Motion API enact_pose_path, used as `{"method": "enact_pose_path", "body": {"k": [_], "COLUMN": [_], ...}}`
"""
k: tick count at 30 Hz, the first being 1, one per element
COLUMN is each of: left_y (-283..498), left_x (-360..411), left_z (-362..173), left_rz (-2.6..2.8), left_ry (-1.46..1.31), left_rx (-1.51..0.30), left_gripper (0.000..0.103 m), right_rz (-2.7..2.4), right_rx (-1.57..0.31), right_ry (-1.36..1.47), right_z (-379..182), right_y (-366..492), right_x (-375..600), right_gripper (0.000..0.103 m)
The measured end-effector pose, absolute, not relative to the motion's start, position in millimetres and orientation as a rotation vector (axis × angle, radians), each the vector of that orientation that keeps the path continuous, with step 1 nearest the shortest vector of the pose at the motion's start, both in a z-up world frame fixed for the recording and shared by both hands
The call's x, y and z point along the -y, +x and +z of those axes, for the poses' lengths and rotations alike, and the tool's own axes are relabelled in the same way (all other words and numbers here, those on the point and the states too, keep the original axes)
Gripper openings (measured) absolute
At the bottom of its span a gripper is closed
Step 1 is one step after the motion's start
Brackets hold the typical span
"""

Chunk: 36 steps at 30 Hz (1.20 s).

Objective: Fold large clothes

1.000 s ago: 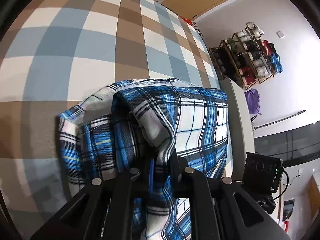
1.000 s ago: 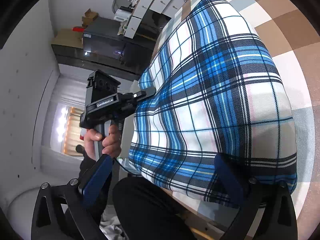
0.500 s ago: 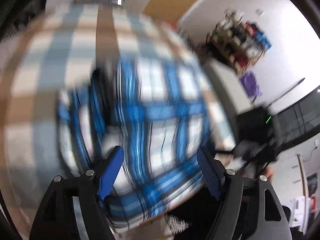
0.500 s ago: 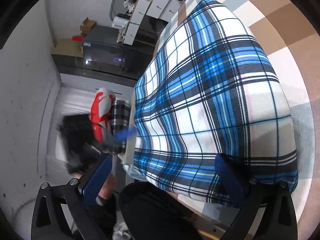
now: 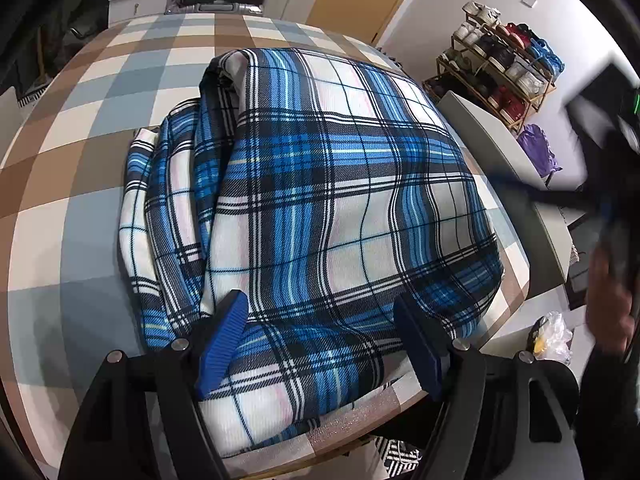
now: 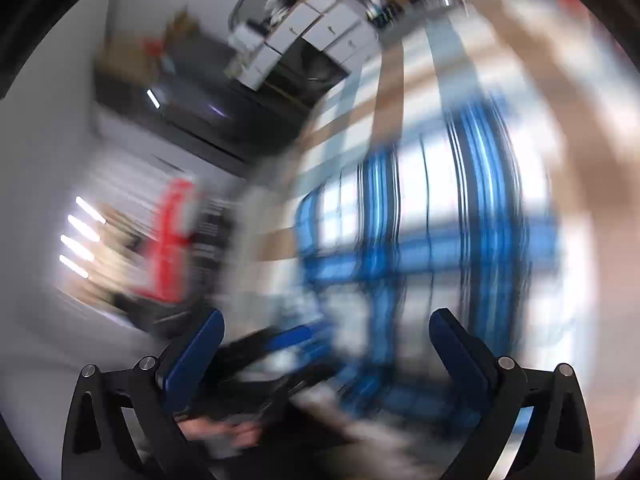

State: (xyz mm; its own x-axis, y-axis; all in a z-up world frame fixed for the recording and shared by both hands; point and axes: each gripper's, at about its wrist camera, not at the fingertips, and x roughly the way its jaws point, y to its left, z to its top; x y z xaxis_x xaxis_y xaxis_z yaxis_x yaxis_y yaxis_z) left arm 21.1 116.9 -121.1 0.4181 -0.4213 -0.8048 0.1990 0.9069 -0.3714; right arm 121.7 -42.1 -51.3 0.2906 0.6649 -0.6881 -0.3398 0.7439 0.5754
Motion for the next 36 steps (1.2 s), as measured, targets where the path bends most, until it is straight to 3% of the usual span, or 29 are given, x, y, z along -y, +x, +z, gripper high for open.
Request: {"method": "enact_pose_path", "body": {"k": [5,9,17,22,27,31,36], "left_y": [11,9,16,17,20,15,1], "left_x": [-113,-110,-127,-142,-145,-127,-110], "left_z": [-122,-124,-124,-123,-124,-122,-122], "left_rz": [-0.388,-0.382,-0.408,-0.427,-0.403,-0.357,-0.325], "left_ry": [-0.163,-0.156,-0.219,-0.329,-0.326,-0.228,-0.122], "left_rx": [-1.041,-1.022,-1.030,-1.061,-1.071,-1.057,-1.029], "left_gripper": [0.070,0.070,0.070,0.070,0.071,0.071,0.071], "right_rz": [0.545,0.526,0.359,0.476,0.563,0.558,0.451], "right_rx": [-1.090,-1.197,-1.283,-1.237,-1.253,-1.275,-1.288], "right_ry": [-0.109,-0.223,-0.345,-0.135,0.041,-0.049,-0.270], "right_z": [-38,-68,-125,-89,-51,-57,-110], "right_y": [165,199,218,209,145,96,64], "right_x": [-46,-88,-114,-74,3,26,26], "right_gripper": [0.101,0.094,0.097,0.094,0.096,0.096,0.098]}}
